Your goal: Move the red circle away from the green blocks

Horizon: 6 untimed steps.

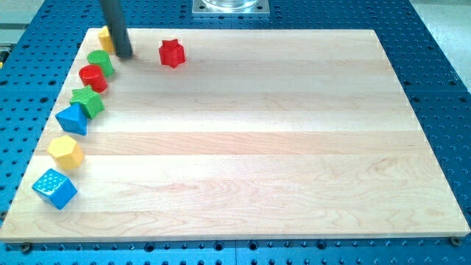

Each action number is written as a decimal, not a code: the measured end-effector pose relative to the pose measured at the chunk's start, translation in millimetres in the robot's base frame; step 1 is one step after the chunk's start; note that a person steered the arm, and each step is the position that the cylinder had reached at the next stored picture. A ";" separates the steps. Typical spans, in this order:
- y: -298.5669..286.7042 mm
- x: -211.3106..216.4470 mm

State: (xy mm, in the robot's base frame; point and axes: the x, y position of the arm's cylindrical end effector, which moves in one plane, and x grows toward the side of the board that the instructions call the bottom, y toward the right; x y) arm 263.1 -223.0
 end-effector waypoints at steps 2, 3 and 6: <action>-67.9 18.8; -72.9 72.7; 52.9 93.2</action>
